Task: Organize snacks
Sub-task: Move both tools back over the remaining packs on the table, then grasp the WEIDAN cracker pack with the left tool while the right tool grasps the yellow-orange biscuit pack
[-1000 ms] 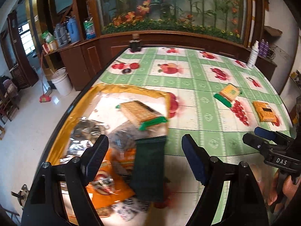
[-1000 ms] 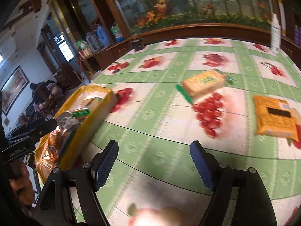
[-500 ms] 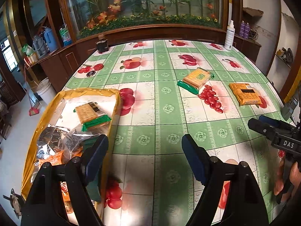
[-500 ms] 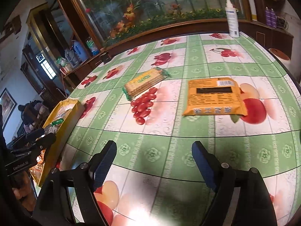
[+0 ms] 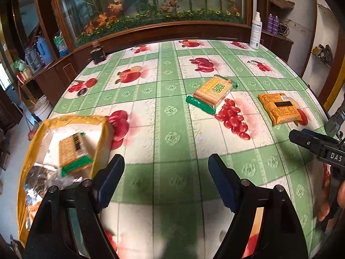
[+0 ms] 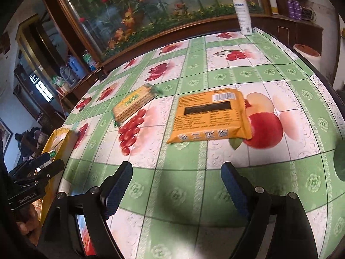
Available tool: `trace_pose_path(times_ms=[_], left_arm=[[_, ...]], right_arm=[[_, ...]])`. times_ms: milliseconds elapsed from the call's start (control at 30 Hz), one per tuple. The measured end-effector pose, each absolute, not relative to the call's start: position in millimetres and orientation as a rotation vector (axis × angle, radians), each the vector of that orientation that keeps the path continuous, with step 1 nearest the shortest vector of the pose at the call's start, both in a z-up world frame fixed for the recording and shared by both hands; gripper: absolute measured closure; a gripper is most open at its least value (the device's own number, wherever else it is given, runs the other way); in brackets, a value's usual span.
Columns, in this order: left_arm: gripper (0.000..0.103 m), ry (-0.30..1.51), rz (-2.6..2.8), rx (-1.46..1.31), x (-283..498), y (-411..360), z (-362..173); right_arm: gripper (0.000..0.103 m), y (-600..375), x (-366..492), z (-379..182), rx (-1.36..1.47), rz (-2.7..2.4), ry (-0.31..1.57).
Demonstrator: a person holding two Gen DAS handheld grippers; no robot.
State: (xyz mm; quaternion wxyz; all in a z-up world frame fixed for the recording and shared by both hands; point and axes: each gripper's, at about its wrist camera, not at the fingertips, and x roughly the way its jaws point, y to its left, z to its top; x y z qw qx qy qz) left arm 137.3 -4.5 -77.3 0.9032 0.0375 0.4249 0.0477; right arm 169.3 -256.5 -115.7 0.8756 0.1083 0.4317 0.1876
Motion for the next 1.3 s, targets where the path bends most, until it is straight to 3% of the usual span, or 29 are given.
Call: trace_pose_path(times_ms=[467,867,1133,1300], left_arm=[[0.023,0.880,0.003,0.176,238,-32,-92],[0.021,0.847,-0.047,0.253,279,-50,-102],[0.021,0.867,-0.104,0.331,297,-62,-115],[0.014,0.882,-0.113,0.278,308,-57,-119]], right_arm=[[0.012,-264,244,-118,0.277,0.289,0.914],[0.005,-197,272,-129,-0.055,0.097,0.955],[0.004,-200,276,-130,-0.033,0.109,0.952],[0.004,-198,278,-129,-0.053,0.116,0.950]])
